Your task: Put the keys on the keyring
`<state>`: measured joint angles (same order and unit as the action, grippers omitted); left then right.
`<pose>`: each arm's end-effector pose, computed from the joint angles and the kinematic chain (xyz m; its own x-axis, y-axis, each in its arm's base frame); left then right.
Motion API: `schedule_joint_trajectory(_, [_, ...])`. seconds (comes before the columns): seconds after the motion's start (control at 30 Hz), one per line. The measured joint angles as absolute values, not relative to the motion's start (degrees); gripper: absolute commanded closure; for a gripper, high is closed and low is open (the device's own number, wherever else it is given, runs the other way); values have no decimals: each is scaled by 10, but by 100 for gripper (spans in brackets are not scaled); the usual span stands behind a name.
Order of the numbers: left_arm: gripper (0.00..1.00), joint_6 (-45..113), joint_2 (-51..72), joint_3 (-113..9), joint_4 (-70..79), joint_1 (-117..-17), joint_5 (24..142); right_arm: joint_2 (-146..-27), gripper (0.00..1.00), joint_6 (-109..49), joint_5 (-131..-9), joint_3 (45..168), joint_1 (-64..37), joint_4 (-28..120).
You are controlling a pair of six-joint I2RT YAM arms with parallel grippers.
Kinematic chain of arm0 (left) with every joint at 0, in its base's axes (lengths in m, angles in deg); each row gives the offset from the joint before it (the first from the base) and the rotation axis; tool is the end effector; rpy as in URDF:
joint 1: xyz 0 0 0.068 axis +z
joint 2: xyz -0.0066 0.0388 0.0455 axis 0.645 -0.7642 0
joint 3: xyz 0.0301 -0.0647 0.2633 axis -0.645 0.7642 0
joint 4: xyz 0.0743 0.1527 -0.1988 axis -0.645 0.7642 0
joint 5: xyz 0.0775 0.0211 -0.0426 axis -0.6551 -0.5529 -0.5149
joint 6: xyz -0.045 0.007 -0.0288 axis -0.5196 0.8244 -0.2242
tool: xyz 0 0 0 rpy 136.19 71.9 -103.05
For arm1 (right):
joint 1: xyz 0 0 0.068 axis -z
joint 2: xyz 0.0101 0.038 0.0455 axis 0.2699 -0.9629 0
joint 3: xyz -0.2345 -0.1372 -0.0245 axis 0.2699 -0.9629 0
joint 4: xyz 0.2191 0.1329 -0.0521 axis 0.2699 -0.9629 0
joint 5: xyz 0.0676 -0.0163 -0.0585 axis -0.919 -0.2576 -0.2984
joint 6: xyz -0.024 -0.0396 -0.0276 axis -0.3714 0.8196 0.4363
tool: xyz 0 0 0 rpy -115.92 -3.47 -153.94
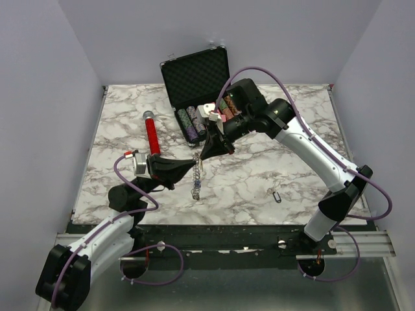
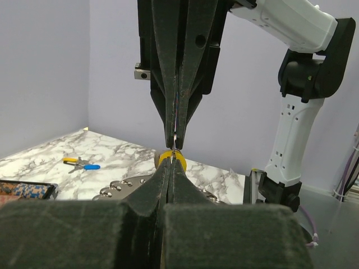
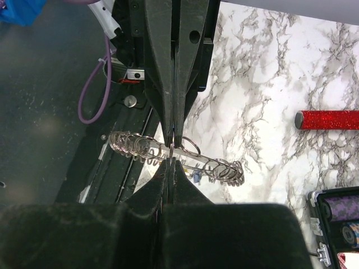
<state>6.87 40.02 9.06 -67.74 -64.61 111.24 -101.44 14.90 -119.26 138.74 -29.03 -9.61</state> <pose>0.1284 -0.0816 0.2781 -0.0108 -0.5453 -0.8382 0.9480 0.2611 -0.1821 0.2225 0.2617 0.4180 0.1037 -0.3773 -0.9203 -0.9457 -0.3241 0.0263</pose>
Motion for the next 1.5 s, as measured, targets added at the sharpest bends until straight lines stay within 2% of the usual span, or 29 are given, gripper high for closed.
schedule_joint_trajectory(1.5, [100, 73, 413, 112, -677, -646, 1085, -1025, 99, 104, -1188, 1396, -297, -70])
